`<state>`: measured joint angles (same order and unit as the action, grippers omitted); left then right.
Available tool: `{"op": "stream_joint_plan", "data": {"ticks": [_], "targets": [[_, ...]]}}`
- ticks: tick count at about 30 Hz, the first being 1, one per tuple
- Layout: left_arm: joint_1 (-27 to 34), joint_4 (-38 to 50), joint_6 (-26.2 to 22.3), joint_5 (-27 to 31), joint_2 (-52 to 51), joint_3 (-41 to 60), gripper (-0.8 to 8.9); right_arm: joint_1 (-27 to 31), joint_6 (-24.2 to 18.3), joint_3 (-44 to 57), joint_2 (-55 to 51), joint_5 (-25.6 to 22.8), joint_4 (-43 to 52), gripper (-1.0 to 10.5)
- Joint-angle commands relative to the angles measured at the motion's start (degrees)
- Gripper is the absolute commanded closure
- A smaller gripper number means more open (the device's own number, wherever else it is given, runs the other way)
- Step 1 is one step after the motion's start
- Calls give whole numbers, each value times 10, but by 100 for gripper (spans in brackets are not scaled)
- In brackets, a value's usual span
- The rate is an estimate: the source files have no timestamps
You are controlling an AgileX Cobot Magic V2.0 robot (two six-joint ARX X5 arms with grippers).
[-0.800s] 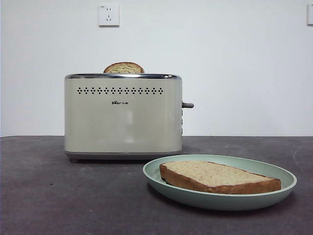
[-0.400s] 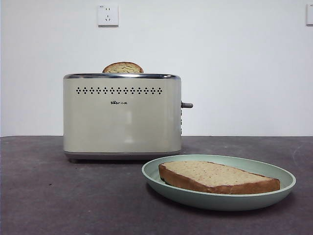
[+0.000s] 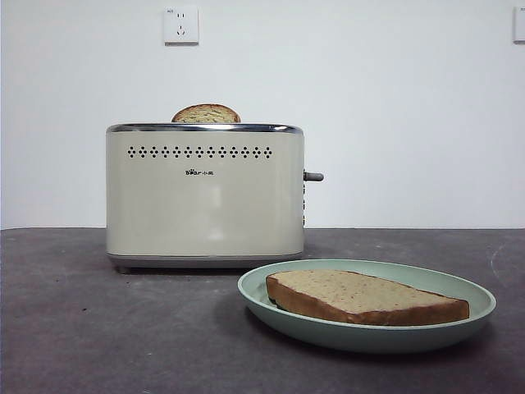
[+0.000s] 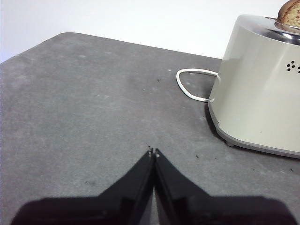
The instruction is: Take the bread from the toaster,put the bread on the plate,put the plate on the table
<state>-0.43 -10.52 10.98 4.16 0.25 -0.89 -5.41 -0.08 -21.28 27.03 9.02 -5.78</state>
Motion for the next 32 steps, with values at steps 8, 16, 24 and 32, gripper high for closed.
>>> {"op": "stream_joint_plan", "data": {"ticks": [8, 16, 24, 32], "targets": [[2, 4, -7, 2, -1, 7, 817, 5, 138, 184, -160, -97, 23, 946], [2, 4, -7, 2, -1, 7, 817, 5, 128, 210, -228, -111, -14, 946], [2, 4, -7, 2, -1, 7, 817, 10, 81, 210, -269, -109, -43, 946], [2, 4, -7, 2, -1, 7, 817, 10, 66, 210, -269, -109, -41, 946]]}}
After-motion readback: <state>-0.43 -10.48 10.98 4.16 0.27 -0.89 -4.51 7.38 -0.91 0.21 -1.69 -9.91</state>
